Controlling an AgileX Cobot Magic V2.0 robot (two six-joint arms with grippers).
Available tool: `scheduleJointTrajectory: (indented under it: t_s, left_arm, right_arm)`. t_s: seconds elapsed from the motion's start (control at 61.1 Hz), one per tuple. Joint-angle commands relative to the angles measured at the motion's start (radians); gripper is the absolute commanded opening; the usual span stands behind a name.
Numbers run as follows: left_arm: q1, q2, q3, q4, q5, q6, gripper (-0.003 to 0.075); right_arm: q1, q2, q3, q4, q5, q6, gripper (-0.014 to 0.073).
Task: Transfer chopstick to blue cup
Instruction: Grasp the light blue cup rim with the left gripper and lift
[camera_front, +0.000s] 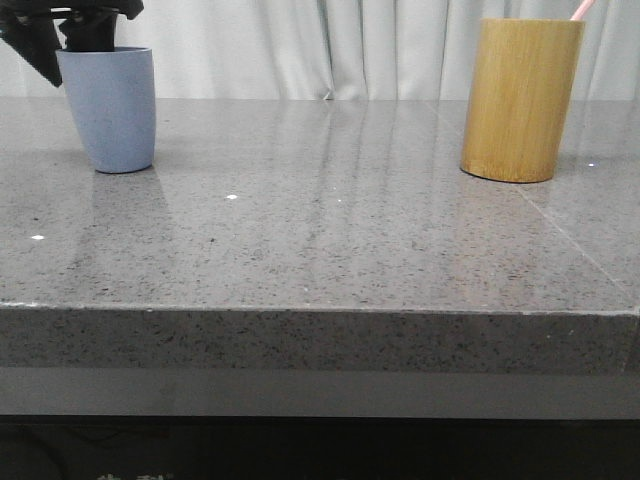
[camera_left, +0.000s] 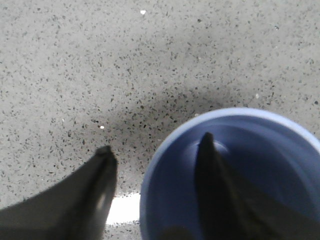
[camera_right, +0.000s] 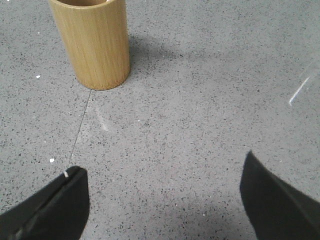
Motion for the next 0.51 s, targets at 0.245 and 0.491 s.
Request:
scheduleJointTrajectory:
  t_s: [0.245,0.491]
  left_arm:
    - [-0.013,-0.056,-0.055,-0.008,-0.042,-0.002,-0.0015]
    - [-0.122,-0.05,-0.17,-0.008,-0.001,0.023,-0.0019]
  right_arm:
    - [0.002,0.0,-0.034,0.003,-0.054,-0.008,0.0622]
    - [0.002,0.0,-0.034,0.003,-0.054,-0.008,0.0622]
